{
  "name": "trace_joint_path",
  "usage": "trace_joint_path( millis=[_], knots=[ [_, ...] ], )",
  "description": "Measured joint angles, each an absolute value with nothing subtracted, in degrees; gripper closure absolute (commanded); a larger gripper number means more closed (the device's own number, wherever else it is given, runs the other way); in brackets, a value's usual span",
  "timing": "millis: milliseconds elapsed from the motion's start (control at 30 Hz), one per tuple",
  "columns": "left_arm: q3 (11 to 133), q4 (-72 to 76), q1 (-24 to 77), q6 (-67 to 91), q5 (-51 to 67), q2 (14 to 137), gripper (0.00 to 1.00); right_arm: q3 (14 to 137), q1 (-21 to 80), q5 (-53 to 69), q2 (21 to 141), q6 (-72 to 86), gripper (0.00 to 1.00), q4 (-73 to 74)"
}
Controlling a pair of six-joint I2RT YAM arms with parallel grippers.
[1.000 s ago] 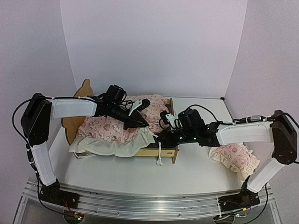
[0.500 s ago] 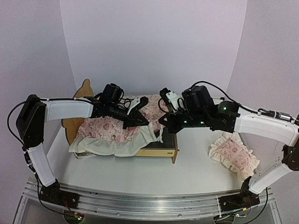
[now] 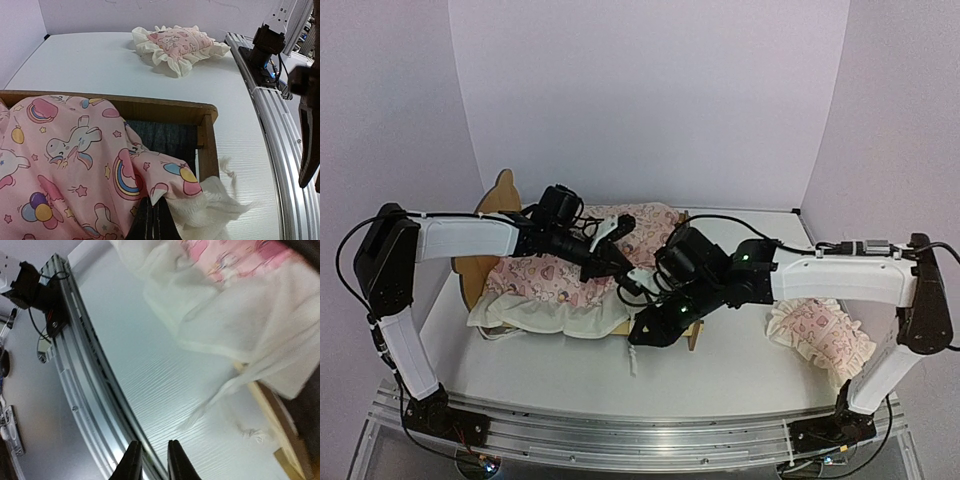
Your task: Set up the pet bed
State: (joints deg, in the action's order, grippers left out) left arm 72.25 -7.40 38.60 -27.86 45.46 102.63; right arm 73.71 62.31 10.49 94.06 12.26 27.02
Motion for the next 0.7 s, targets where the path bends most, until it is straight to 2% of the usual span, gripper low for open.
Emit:
trace_joint_path(
  millis=[200,400,600,700],
  knots=[
    [72.2,-7.4,37.9,-28.7,44.6,102.6,1.0,72.6,63.3,14.6,96.3,12.5,0.75,27.4],
    [71.1,-7.3,38.0,-29.0,44.4,102.6,1.0,62.7,63.3,6.3,90.2,12.0,0.74,23.8],
    [70.8,-6.8,38.0,-29.1,44.3,102.6,1.0,46.5,64.8,-4.3,87.1,9.3,0.74,2.6],
    [70.8,-6.4,38.0,-29.1,44.3,102.6,1.0,44.9,65.6,-8.0,88.8,8.4,0.74,-3.8]
  ],
)
